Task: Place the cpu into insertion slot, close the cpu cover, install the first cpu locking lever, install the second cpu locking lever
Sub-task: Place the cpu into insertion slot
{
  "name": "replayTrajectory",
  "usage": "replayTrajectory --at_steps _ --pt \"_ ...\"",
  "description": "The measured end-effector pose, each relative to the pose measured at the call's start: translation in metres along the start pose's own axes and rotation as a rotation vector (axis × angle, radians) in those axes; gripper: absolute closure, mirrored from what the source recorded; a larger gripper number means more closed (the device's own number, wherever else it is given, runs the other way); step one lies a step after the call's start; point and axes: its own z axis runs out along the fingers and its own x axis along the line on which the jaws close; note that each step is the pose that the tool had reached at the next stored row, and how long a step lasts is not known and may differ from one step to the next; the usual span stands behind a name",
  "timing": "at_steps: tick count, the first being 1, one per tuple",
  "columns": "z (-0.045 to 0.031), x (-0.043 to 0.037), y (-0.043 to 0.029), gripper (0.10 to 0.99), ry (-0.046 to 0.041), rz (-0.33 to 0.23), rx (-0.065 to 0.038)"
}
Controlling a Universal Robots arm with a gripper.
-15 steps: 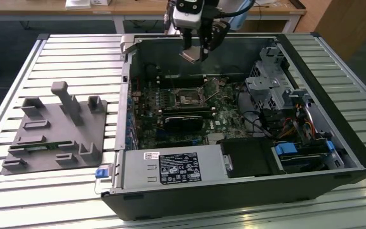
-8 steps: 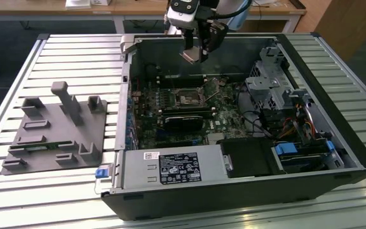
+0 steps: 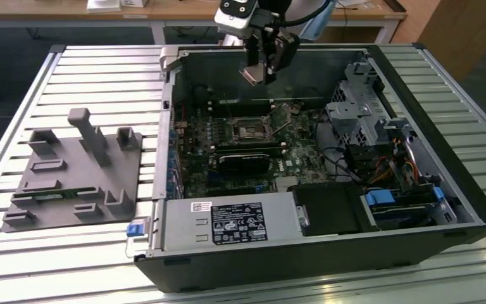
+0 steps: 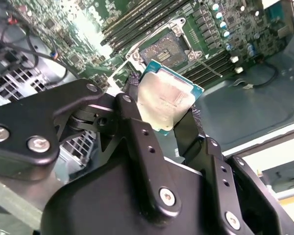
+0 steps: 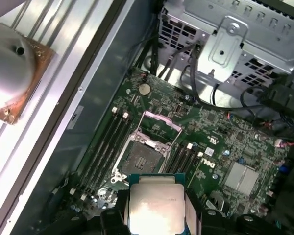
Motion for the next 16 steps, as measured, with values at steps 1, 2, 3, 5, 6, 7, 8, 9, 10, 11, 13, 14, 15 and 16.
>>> replayTrajectory --at_steps 1,2,3,5,6,7,8,9,10,11,13,14,15,16 --pt "0.0002 0.0 0.0 0.549 -0.0013 0.015 0.0" --pt "0.0004 0.0 0.0 0.549 -0.0025 0.03 -0.001" --pt "0.0006 0.0 0.0 0.549 -0.0039 0.045 -0.001" --pt "0.0011 0.0 -0.0001 0.549 -0.0065 0.074 -0.001" --pt "0.0013 0.0 -0.0001 0.549 -0.0077 0.088 -0.001" --pt "0.0016 0.0 -0.0002 0.549 -0.009 0.103 -0.002" --pt "0.0018 0.0 -0.0002 0.549 -0.0103 0.117 -0.002" --pt "0.002 0.0 -0.0002 0.549 -0.0115 0.132 -0.002" --pt "0.0022 0.0 -0.0003 0.549 -0.0128 0.147 -0.003" --pt "0.0024 0.0 -0.0003 0.549 -0.014 0.161 -0.003" --pt "0.0026 0.0 -0.0004 0.549 -0.0164 0.188 -0.003" --pt "0.0028 0.0001 -0.0005 0.549 -0.0174 0.201 -0.003" --pt "0.0029 0.0001 -0.0005 0.549 -0.0187 0.215 -0.004" --pt "0.003 0.0001 -0.0006 0.549 -0.0197 0.228 -0.004"
